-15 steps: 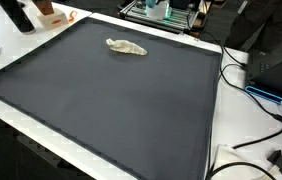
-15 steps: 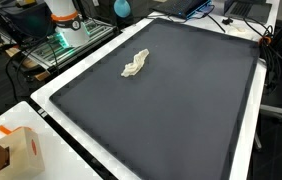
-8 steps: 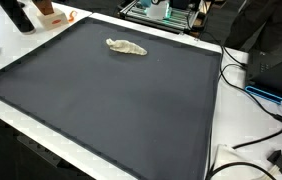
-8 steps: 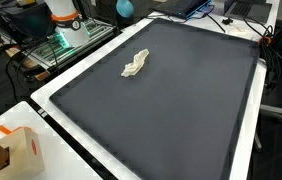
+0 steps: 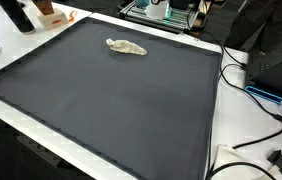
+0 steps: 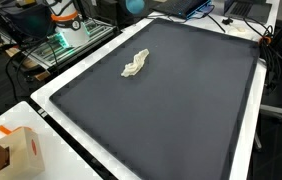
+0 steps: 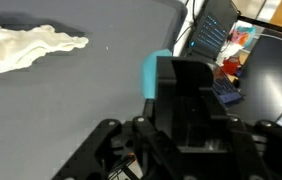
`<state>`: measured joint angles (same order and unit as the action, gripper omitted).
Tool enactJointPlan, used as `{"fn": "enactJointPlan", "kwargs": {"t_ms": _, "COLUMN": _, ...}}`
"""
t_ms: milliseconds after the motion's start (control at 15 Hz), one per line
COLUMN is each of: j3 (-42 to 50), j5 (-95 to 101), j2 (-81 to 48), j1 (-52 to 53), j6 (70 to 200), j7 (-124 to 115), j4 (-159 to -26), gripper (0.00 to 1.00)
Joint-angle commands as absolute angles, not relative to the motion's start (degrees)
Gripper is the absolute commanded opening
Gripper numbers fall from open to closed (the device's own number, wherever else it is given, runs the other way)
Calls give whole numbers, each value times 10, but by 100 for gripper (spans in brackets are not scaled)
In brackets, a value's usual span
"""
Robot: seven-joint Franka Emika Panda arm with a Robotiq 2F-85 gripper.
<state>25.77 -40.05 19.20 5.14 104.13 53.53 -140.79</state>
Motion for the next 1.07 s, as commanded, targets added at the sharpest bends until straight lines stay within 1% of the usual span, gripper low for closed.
{"fn": "enactJointPlan", "kwargs": {"t_ms": 0, "j3": 259, "j5": -512, "j2": 90, "j1": 8, "j6": 955, "j7": 639, "j4": -1364, "gripper": 25}}
{"fn": "enactJointPlan", "kwargs": {"t_ms": 200, "j3": 237, "j5": -567, "j2": 19, "j1": -41, "j6": 895, "j7": 675, "j4": -1341, "gripper": 25}}
{"fn": "enactJointPlan", "kwargs": {"t_ms": 333, "j3": 221, "j5": -587, "j2": -18, "j1": -70, "j6": 879, "j7": 680, "j4": -1329, "gripper": 25}}
{"fn": "enactJointPlan", "kwargs": {"t_ms": 667, "j3": 191, "j5": -619, "j2": -74, "j1": -118, "j6": 881, "j7": 666, "j4": -1317, "gripper": 25}}
{"fn": "enactJointPlan", "kwargs": {"t_ms": 1000, "j3": 185, "j5": -628, "j2": -103, "j1": -147, "j6": 891, "j7": 665, "j4": -1321, "gripper": 25}}
